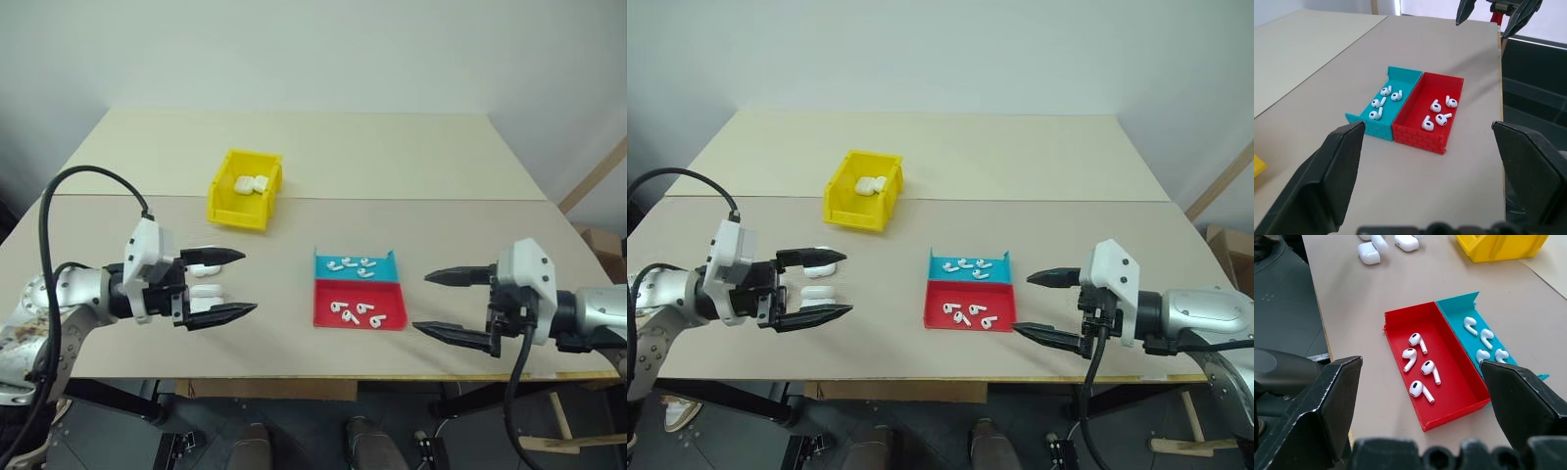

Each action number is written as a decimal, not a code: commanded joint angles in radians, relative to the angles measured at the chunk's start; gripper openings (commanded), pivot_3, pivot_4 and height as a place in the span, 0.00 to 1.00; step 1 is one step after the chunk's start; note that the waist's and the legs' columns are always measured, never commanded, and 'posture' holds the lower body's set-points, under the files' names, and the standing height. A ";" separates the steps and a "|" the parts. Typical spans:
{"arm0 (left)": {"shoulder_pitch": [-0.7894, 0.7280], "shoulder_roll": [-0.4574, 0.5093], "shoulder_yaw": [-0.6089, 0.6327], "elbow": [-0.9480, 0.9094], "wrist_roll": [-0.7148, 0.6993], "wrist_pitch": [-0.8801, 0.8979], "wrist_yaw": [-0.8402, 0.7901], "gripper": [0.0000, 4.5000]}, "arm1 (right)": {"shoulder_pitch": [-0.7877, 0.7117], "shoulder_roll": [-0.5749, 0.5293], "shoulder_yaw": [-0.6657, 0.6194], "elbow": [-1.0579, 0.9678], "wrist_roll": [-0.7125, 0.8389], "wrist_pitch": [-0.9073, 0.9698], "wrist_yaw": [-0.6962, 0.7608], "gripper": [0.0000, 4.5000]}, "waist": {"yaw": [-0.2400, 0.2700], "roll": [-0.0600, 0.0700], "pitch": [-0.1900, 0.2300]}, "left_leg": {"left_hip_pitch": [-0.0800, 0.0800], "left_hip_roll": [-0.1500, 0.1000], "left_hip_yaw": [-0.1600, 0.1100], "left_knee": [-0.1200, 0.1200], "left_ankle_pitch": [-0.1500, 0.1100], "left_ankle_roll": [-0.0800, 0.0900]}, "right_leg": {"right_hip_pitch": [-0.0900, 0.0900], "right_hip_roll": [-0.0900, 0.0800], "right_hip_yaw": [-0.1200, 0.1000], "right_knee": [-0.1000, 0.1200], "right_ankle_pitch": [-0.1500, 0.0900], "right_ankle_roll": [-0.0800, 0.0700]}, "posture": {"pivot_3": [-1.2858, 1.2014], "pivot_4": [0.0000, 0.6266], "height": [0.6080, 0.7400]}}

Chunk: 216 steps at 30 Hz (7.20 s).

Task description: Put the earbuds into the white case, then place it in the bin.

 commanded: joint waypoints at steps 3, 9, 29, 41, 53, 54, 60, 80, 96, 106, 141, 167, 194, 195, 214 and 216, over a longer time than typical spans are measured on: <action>0.017 -0.008 0.014 -0.045 0.027 -0.031 0.035 1.00 | 0.018 0.001 -0.030 -0.031 0.016 -0.012 0.004 0.99 | 0.000 0.000 0.000 | 0.000 0.000 0.000 0.000 0.000 0.000 | 0.000 0.000 0.000 0.000 0.000 0.000 | 0.52 0.24 1.00; 0.053 0.042 0.052 -0.073 -0.005 0.031 0.037 1.00 | 0.018 -0.001 -0.030 -0.030 0.026 -0.006 0.001 0.99 | 0.000 0.000 0.000 | 0.000 0.000 0.000 0.000 0.000 0.000 | 0.000 0.000 0.000 0.000 0.000 0.000 | 0.52 0.24 1.00; -0.480 0.261 -0.108 0.065 -0.653 1.137 0.933 1.00 | 0.063 0.021 -0.021 -0.097 -0.017 0.001 -0.095 0.99 | -0.004 -0.003 0.002 | -0.001 -0.001 -0.002 0.000 0.000 0.000 | -0.001 0.000 0.000 0.001 0.000 0.001 | 0.52 0.24 1.00; -0.637 0.492 -0.545 0.240 -1.286 0.950 1.580 1.00 | 0.067 0.077 0.038 -0.129 -0.044 -0.015 -0.156 0.99 | -0.002 -0.003 0.001 | -0.001 -0.001 -0.002 0.000 0.000 -0.001 | -0.001 -0.001 0.000 0.001 0.001 0.000 | 0.52 0.24 1.00; -0.708 0.220 -0.672 0.404 -1.286 0.884 1.844 1.00 | 0.084 0.103 0.037 -0.168 -0.048 -0.017 -0.192 0.99 | 0.028 -0.002 0.001 | -0.001 -0.002 -0.002 0.000 0.001 -0.002 | -0.001 -0.001 0.000 0.001 0.002 -0.002 | 0.52 0.24 1.00; -0.716 0.198 -0.676 0.415 -1.286 0.887 1.865 1.00 | 0.087 0.105 0.036 -0.173 -0.048 -0.017 -0.197 0.99 | 0.028 -0.003 0.001 | -0.001 -0.002 -0.002 0.000 0.001 -0.003 | -0.001 -0.001 0.000 0.001 0.002 -0.002 | 0.52 0.24 1.00; -0.730 0.120 -0.683 0.474 -1.286 0.906 1.944 1.00 | 0.111 0.115 0.027 -0.200 -0.044 -0.016 -0.212 0.99 | 0.027 -0.003 0.001 | -0.001 -0.002 -0.002 0.001 0.001 -0.003 | -0.001 -0.001 0.000 0.001 0.002 -0.002 | 0.52 0.24 1.00; -0.772 0.153 -0.785 0.465 -1.286 0.980 1.940 1.00 | 0.143 0.152 0.050 -0.245 -0.047 -0.018 -0.270 0.99 | 0.030 -0.003 0.001 | -0.001 -0.003 -0.003 0.001 0.001 -0.003 | 0.000 -0.001 -0.001 0.001 0.003 -0.002 | 0.52 0.24 1.00; -0.789 0.092 -0.807 0.477 -1.247 0.970 1.977 1.00 | 0.170 0.149 0.037 -0.272 -0.036 -0.011 -0.279 0.99 | 0.031 -0.002 0.001 | 0.000 -0.003 -0.003 0.001 0.001 -0.003 | 0.000 -0.002 0.000 0.001 0.003 -0.002 | 0.52 0.24 1.00; -0.774 0.077 -0.776 0.444 -1.188 0.973 1.944 0.62 | 0.190 0.147 0.028 -0.284 -0.031 -0.016 -0.272 1.00 | 0.031 -0.002 0.000 | 0.001 -0.003 -0.002 0.001 0.002 -0.004 | 0.001 -0.002 0.000 0.001 0.003 -0.002 | 0.52 0.24 1.00; -0.287 -0.213 -0.266 0.260 -0.055 -0.311 -0.307 0.62 | -0.811 -0.066 0.855 0.052 -0.378 0.398 0.145 0.55 | 0.024 0.001 0.000 | -0.006 -0.001 -0.001 0.002 0.001 -0.002 | -0.004 -0.001 -0.001 -0.002 0.003 -0.003 | 0.52 0.24 1.00; -0.198 -0.235 -0.226 0.184 0.002 -0.316 -0.308 0.62 | -0.830 0.086 1.072 0.172 -0.659 0.374 0.118 0.55 | 0.019 0.001 0.000 | -0.005 -0.001 -0.002 0.002 0.001 -0.002 | -0.005 0.000 -0.001 0.000 0.003 -0.003 | 0.52 0.24 1.00; -0.163 -0.204 -0.179 0.086 -0.044 -0.247 -0.256 0.62 | -0.764 0.075 0.952 0.174 -0.697 0.284 0.236 0.14 | 0.018 0.001 0.000 | -0.004 -0.001 -0.002 0.002 0.001 -0.002 | -0.003 0.000 -0.001 0.000 0.003 -0.003 | 0.52 0.24 1.00; -0.168 -0.201 -0.175 0.090 -0.052 -0.240 -0.261 0.62 | -0.766 0.071 0.908 0.158 -0.661 0.317 0.249 0.14 | 0.018 0.001 0.000 | -0.004 -0.001 -0.002 0.002 0.001 -0.002 | -0.004 0.000 -0.001 0.001 0.003 -0.003 | 0.52 0.24 1.00; -0.408 -0.314 -0.189 0.241 -0.143 -0.055 -0.185 0.62 | -0.877 0.716 -0.050 -0.029 0.006 0.814 -0.265 0.14 | 0.016 0.001 0.000 | -0.005 -0.001 -0.005 0.001 0.001 -0.002 | -0.004 0.000 -0.003 0.002 0.003 -0.003 | 0.52 0.24 1.00; -0.430 -0.314 -0.195 0.251 -0.135 -0.034 -0.178 0.62 | -0.866 0.747 -0.031 -0.041 0.027 0.813 -0.312 0.14 | 0.013 0.001 0.000 | -0.005 -0.001 -0.004 0.001 0.001 -0.002 | -0.004 0.000 -0.003 0.002 0.003 -0.003 | 0.52 0.24 1.00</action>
